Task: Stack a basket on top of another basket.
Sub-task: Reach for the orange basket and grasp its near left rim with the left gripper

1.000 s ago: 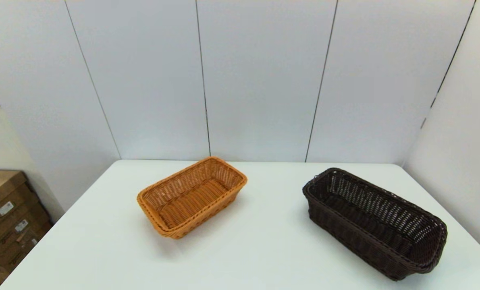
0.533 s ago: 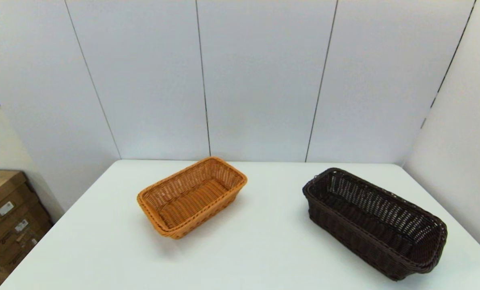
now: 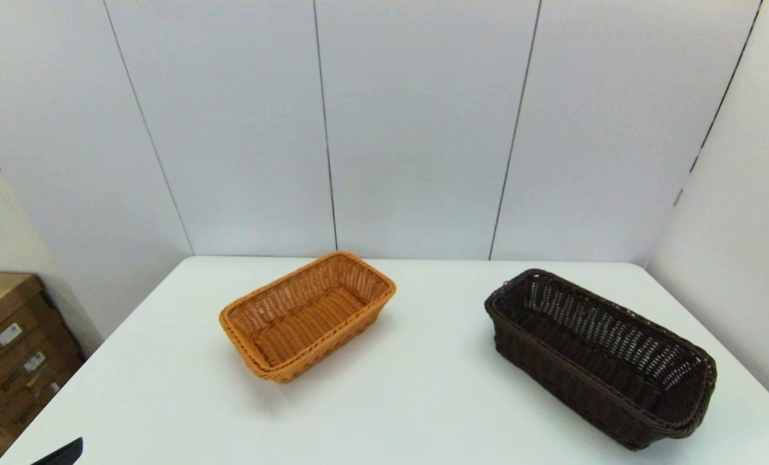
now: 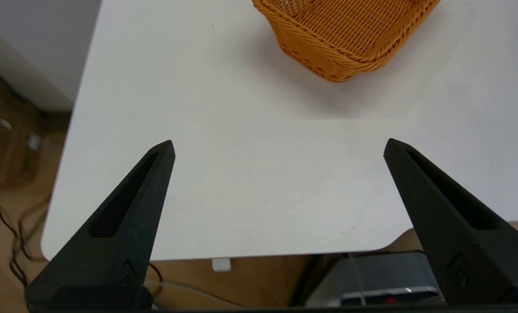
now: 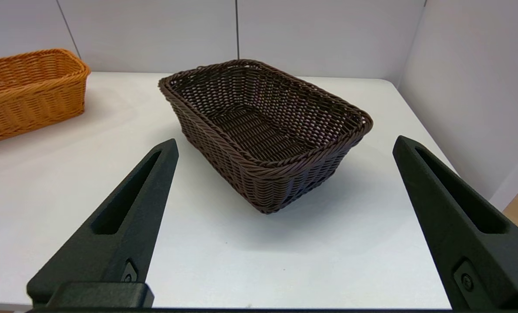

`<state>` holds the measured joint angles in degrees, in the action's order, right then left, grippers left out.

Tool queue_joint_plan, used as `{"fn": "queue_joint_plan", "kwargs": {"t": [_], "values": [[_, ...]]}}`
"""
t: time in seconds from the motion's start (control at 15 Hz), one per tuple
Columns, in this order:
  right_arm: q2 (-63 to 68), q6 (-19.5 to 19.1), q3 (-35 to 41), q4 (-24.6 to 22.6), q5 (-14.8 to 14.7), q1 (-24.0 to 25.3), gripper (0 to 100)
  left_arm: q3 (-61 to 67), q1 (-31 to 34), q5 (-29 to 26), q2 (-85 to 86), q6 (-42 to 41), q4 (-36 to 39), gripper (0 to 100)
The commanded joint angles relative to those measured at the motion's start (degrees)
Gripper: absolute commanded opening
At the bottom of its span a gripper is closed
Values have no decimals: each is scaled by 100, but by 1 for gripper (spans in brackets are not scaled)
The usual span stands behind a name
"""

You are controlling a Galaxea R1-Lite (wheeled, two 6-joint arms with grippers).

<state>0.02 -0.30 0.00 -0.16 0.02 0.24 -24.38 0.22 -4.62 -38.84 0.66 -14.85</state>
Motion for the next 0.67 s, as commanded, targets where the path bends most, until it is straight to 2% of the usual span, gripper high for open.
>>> {"fn": "queue_joint_plan", "kwargs": {"t": [0.07, 0.4, 0.67], "values": [[-2, -5, 9, -2, -2, 2, 100, -823, 22, -4, -2224, 382, 202, 100], [-2, -5, 9, -2, 6, 2, 100, -1833, 22, 110, -4228, 1376, 360, 100], [-2, -5, 9, -2, -2, 2, 100, -2290, 13, 146, -5107, 1956, 342, 100]]}}
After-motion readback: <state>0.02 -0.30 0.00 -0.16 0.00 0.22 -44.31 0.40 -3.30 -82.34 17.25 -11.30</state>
